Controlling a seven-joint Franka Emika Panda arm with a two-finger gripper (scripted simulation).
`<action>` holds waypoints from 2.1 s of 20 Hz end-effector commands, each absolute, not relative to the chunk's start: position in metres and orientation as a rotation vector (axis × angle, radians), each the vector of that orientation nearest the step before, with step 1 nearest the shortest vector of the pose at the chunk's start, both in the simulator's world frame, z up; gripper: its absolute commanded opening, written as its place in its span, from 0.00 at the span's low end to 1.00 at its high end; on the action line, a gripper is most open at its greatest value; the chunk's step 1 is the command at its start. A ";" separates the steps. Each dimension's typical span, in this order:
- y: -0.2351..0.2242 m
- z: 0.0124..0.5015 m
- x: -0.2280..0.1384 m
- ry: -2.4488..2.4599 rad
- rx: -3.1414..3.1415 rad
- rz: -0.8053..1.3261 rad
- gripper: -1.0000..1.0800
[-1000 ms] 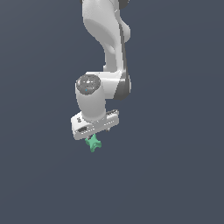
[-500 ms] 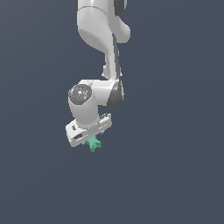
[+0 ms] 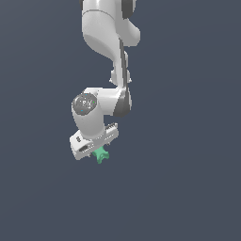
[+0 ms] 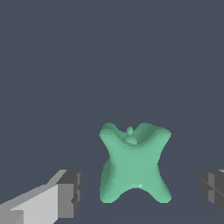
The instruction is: Pick up the object and move it to a goal position.
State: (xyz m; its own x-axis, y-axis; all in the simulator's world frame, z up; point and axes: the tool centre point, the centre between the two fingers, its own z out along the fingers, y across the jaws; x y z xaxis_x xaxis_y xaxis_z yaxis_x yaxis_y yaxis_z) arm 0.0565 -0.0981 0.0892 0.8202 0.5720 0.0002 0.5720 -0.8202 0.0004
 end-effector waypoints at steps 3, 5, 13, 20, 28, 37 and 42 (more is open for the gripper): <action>-0.098 0.076 0.056 0.944 2.997 0.000 0.96; -0.098 0.066 0.056 0.945 2.996 0.000 0.96; -0.098 0.039 0.056 0.948 2.995 0.000 0.96; -0.098 0.040 0.057 0.948 2.995 0.000 0.00; -0.098 0.040 0.056 0.948 2.995 0.000 0.00; -0.077 0.046 0.043 0.948 2.995 0.000 0.00; -0.052 0.053 0.027 0.948 2.995 0.000 0.00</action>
State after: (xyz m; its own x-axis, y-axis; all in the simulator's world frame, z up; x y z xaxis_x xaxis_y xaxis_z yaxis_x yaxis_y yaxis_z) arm 0.0321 -0.0607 0.0507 0.8183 0.5749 -0.0006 0.5749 -0.8183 -0.0002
